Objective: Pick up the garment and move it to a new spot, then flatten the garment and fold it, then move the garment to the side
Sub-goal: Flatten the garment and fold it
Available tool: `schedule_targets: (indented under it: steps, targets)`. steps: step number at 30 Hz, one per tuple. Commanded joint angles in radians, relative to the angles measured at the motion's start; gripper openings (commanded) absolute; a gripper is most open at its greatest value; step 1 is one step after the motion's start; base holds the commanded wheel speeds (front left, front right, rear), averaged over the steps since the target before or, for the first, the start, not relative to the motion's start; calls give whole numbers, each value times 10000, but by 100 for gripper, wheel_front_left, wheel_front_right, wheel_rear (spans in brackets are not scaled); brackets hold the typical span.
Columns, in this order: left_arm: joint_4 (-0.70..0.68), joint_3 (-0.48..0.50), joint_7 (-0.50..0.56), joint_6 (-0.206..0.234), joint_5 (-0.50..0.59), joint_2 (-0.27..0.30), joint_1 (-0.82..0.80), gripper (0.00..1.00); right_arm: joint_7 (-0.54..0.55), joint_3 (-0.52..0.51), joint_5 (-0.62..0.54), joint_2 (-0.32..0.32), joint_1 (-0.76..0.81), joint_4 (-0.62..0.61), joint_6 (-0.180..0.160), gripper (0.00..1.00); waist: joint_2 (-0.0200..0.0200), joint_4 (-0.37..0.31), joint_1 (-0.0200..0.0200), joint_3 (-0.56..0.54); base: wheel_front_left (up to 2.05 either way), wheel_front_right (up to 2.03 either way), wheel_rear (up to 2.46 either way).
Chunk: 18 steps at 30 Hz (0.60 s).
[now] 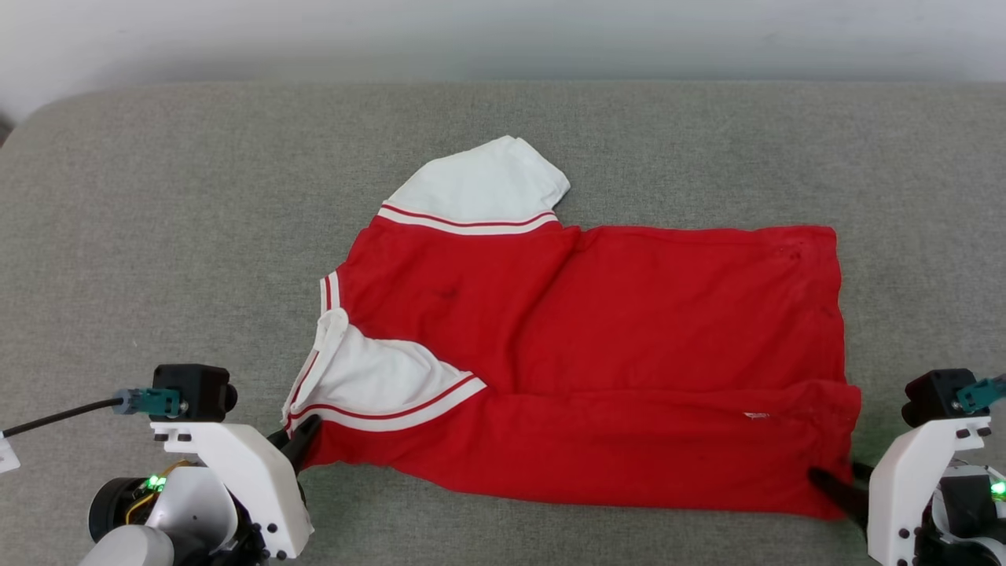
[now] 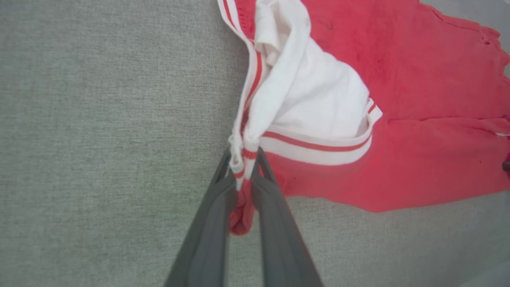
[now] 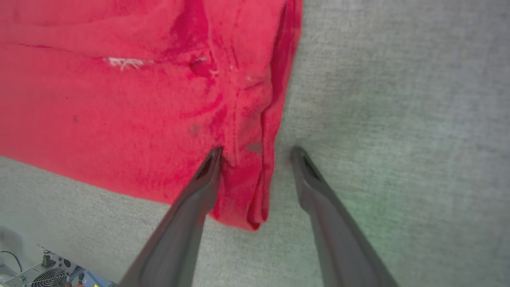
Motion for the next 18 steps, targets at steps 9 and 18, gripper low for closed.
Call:
schedule_targets:
  steps: [9,18]
  targets:
    - [96,-33,-86,-45,-144,-25,312,0,-452,694,413,-187,-193,326,11,0,-1,-205,-1,-656,0,0,0]
    - [194,-55,-164,26,-372,3,1148,0,-605,866,665,-437,298,256,9,0,-1,-323,-1,-2222,0,0,0]
